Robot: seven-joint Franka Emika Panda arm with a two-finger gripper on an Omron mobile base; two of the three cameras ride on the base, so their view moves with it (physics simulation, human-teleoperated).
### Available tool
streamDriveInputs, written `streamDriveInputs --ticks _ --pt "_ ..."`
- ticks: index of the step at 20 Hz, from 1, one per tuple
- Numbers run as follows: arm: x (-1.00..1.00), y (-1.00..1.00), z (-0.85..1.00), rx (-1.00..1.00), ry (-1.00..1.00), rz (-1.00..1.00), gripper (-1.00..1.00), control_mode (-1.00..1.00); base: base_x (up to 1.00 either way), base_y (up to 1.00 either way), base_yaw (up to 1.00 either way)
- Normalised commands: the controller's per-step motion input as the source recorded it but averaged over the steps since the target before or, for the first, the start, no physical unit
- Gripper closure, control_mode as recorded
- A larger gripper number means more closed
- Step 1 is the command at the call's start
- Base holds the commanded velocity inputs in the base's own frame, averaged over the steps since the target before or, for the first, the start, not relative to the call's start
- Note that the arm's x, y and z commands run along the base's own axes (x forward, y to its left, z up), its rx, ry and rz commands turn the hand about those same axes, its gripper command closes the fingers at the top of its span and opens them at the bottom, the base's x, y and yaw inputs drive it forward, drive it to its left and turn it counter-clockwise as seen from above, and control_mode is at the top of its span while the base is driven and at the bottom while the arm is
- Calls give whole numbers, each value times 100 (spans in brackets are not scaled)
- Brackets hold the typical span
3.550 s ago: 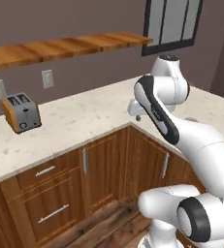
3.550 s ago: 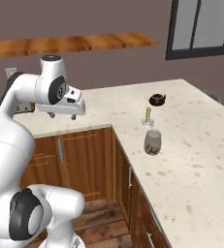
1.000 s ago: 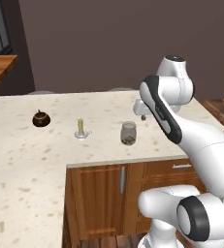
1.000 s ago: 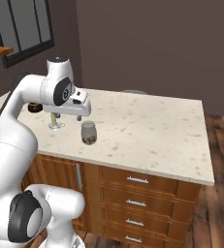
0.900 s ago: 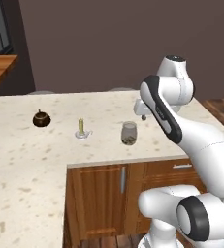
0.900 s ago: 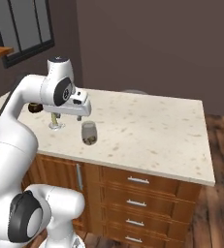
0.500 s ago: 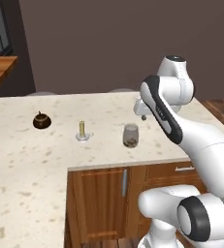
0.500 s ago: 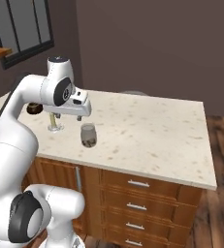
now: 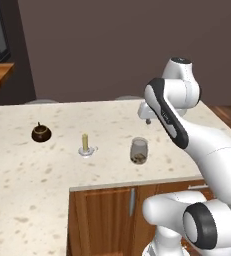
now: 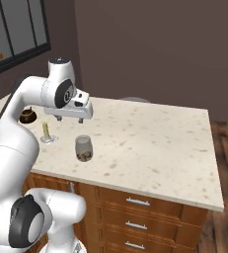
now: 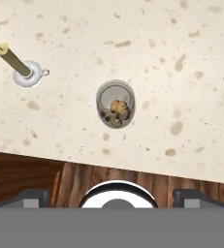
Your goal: Pick the candle and jar from the dining table and place them in the open cabinet. Close the cabinet after placing the objects.
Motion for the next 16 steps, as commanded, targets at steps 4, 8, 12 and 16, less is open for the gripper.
streamDriveInputs --ticks 4,8,12,16 --pt "0 0 0 0 0 0 -100 100 18 1 0" --pt "0 0 0 0 0 0 -100 100 0 0 0" --pt "0 0 0 0 0 0 -100 100 0 0 0" --pt "0 -3 -1 0 0 0 -100 -100 0 0 0"
